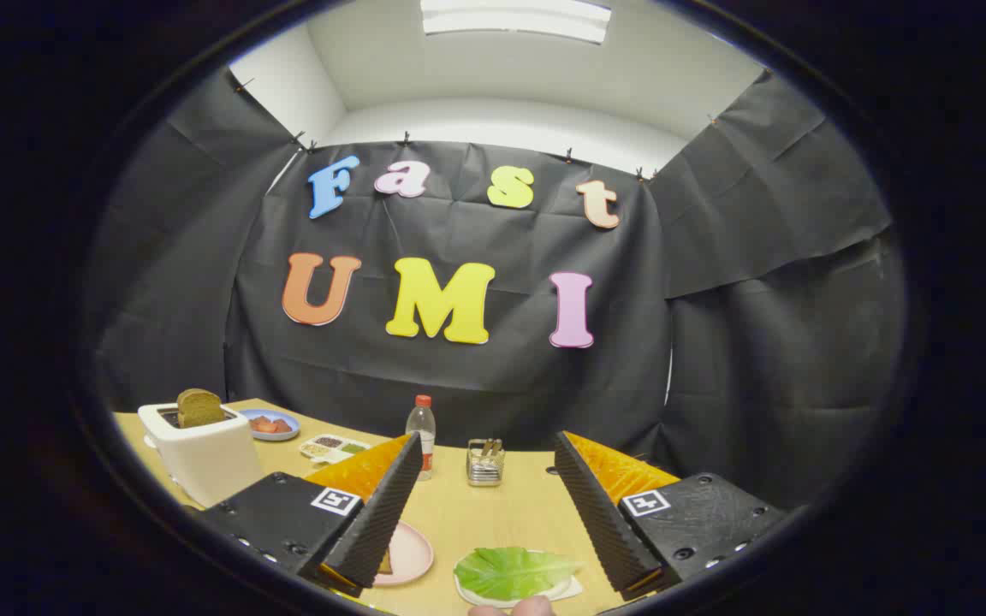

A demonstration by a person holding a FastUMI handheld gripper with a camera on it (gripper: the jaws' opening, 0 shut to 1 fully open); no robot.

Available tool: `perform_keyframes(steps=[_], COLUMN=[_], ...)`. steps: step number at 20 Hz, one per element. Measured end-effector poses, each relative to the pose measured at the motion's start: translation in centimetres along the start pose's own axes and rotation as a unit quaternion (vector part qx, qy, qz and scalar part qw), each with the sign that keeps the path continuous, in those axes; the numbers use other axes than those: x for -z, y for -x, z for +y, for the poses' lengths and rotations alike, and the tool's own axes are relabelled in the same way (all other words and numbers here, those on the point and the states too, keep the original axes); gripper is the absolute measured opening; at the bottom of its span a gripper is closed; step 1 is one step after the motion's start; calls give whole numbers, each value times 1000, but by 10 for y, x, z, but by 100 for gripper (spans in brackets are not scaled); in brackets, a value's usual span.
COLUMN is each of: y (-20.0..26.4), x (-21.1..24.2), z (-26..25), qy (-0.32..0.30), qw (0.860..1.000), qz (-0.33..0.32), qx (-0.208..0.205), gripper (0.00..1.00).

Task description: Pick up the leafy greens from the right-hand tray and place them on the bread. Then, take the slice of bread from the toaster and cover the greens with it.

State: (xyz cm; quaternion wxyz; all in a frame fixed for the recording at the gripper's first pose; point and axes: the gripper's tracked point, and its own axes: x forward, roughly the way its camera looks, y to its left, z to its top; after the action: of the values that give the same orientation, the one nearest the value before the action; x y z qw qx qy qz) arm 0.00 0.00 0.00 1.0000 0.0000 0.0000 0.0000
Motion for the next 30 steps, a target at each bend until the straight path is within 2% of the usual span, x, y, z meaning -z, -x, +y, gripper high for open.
perform_keyframes(steps=[5,21,30], y=[-1,4,8], x=[-3,-11,6], z=[-12,-28,-49], qy=[-9,-12,-5], qw=[1000,1000,1000], qz=[-1,-7,7], qx=[15,21,22], gripper=[95,95,95])
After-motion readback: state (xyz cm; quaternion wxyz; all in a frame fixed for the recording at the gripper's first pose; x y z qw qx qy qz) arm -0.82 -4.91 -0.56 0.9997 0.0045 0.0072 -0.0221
